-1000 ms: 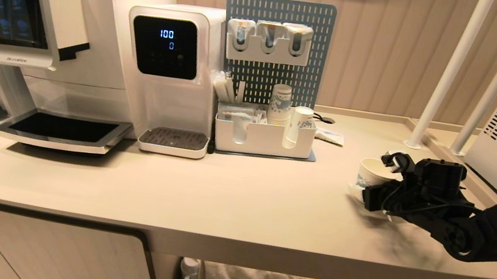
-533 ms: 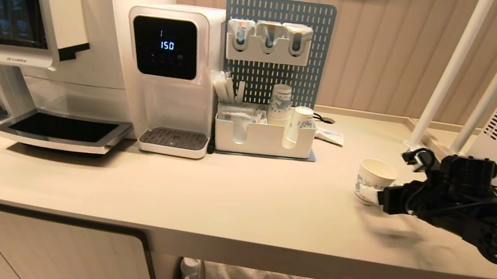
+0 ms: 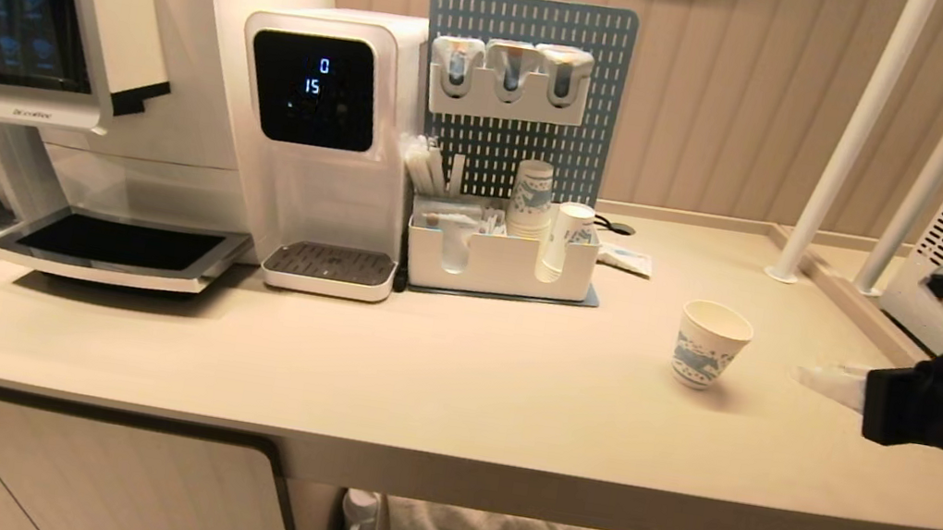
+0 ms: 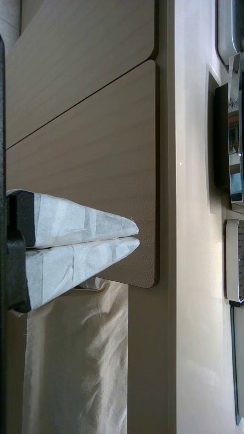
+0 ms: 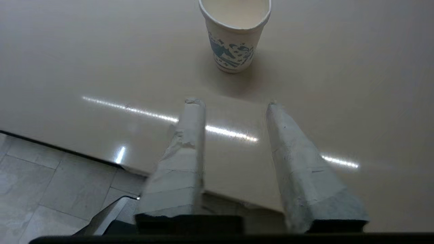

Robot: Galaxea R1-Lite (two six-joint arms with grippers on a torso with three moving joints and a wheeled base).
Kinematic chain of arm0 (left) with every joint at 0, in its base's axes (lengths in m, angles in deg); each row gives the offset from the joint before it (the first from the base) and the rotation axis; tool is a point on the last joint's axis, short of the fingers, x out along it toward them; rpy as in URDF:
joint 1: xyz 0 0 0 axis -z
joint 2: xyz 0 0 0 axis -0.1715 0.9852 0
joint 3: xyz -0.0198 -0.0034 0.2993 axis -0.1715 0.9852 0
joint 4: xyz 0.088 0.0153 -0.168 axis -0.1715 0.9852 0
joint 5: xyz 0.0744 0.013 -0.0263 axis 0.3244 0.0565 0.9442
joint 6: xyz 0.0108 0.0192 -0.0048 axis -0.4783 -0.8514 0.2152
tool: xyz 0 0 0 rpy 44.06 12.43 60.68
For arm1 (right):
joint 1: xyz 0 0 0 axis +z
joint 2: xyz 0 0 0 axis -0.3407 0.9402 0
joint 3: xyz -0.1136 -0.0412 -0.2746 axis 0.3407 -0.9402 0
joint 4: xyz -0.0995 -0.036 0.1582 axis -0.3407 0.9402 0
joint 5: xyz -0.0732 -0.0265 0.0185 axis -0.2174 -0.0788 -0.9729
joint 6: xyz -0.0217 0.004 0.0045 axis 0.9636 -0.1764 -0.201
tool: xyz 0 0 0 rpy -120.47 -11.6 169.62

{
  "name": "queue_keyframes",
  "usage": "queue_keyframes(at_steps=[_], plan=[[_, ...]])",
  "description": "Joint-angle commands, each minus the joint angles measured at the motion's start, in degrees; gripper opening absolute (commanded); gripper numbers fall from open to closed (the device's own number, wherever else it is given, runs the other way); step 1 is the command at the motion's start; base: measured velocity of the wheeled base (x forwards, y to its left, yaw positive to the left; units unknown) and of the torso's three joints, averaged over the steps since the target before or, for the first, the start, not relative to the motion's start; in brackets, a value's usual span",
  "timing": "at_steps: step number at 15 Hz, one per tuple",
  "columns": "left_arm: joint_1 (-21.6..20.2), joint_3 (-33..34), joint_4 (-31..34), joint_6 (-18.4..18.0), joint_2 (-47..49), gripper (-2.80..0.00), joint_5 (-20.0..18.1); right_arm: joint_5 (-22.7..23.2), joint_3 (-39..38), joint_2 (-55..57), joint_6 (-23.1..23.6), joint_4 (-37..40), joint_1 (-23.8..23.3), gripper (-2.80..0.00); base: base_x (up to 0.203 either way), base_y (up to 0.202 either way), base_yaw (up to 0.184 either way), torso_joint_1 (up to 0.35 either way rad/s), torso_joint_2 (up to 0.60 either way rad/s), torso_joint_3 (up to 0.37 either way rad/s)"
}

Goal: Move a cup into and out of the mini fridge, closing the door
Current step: Close the freezer door

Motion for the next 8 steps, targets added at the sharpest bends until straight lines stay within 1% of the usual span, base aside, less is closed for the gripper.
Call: queue_keyframes(at_steps=[1,4,6,8], plan=[[0.0,0.1,0.0,0.0,0.1,-2.80,0.0,-0.4,-0.4,-12.9,-0.2,9.1,-0.6,-2.80,0.000,0.000,0.000,0.000,0.00,0.000],[0.0,0.1,0.0,0.0,0.1,-2.80,0.0,-4.5,-1.9,-25.8,-0.8,21.0,-1.0,-2.80,0.000,0.000,0.000,0.000,0.00,0.000],[0.0,0.1,0.0,0.0,0.1,-2.80,0.0,-5.9,-4.1,-36.5,-1.4,28.8,-1.1,-2.80,0.000,0.000,0.000,0.000,0.00,0.000],[0.0,0.1,0.0,0.0,0.1,-2.80,0.0,-6.5,-8.4,-48.3,-1.7,33.6,-1.1,-2.80,0.000,0.000,0.000,0.000,0.00,0.000]])
